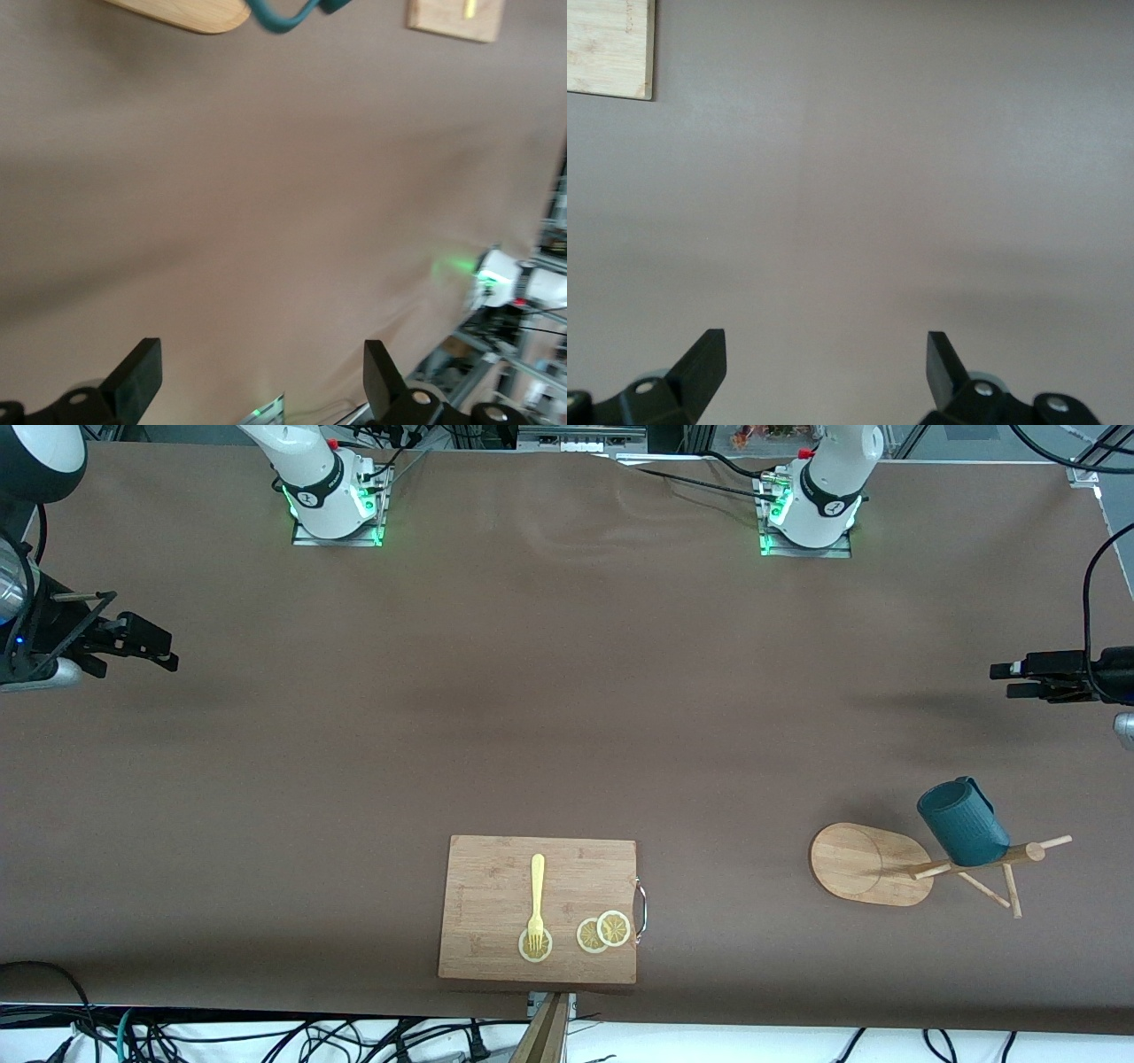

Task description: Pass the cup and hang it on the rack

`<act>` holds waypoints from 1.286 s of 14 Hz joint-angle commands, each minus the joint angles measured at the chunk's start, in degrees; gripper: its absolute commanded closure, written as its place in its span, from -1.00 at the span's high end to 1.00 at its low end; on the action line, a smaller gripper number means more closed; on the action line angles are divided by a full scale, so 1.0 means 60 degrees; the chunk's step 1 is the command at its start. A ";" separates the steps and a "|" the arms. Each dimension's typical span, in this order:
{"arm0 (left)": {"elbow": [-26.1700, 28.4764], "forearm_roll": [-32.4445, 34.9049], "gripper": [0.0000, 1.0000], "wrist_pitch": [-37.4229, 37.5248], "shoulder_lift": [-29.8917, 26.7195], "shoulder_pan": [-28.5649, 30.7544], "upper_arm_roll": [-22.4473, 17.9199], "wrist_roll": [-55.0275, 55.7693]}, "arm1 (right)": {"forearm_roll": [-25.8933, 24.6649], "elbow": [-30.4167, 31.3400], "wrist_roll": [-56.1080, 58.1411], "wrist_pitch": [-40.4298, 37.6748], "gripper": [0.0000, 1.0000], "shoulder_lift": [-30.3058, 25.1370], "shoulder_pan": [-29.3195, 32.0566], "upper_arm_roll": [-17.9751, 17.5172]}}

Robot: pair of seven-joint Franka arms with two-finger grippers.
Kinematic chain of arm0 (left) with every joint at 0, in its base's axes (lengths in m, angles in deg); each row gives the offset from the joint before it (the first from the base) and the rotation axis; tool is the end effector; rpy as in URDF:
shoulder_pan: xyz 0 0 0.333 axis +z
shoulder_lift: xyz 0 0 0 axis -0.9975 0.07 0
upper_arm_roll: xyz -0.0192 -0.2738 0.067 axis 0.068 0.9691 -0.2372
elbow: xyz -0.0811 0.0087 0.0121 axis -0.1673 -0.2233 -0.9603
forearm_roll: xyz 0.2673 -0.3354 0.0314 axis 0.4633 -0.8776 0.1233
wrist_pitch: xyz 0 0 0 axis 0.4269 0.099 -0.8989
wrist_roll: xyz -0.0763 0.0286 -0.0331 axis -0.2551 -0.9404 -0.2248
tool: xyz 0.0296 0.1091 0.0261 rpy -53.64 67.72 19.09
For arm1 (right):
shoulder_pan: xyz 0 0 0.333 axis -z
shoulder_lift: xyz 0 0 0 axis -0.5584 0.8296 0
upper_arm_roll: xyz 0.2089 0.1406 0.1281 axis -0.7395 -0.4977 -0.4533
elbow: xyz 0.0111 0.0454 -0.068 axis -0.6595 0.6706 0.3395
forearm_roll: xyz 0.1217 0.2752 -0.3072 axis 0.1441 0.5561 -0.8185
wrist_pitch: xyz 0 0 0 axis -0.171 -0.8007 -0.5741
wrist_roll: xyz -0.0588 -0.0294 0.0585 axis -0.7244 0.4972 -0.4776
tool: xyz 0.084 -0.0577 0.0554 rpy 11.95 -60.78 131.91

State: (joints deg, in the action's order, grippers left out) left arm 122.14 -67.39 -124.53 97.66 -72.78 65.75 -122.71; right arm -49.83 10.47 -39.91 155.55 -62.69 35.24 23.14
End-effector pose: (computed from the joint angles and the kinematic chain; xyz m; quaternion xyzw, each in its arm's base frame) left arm 0.5746 0.2294 0.3580 0.9396 -0.0467 -0.1315 0.3125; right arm 0.6013 -0.0182 0.5057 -0.9989 -0.0447 0.0013 0.0166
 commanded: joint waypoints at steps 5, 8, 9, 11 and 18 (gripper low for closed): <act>-0.0904 0.4102 1.00 -0.1160 -0.0881 -0.1175 0.2089 0.4208 | 0.0134 -0.0119 -0.0048 -0.0126 1.00 0.0015 -0.0011 0.0007; -0.1590 0.4209 1.00 -0.1204 -0.0984 -0.1583 0.2299 0.5065 | 0.0134 -0.0119 -0.0048 -0.0126 1.00 0.0015 -0.0011 0.0007; -0.1839 0.4209 1.00 -0.1277 -0.1028 -0.1629 0.2299 0.5065 | 0.0134 -0.0119 -0.0048 -0.0126 1.00 0.0030 -0.0011 0.0007; -0.1958 0.4209 1.00 -0.1292 -0.1436 -0.1644 0.2299 0.5080 | 0.0134 -0.0119 -0.0048 -0.0126 1.00 0.0015 -0.0011 0.0007; -0.1930 0.4180 1.00 -0.0531 -0.2244 -0.1673 0.2664 0.6001 | 0.0134 -0.0119 -0.0048 -0.0096 1.00 0.0030 -0.0011 0.0007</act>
State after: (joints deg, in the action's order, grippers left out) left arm 110.36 -43.75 -128.70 84.45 -82.52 80.39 -89.15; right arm -49.83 10.47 -39.91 155.53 -62.69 35.24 23.14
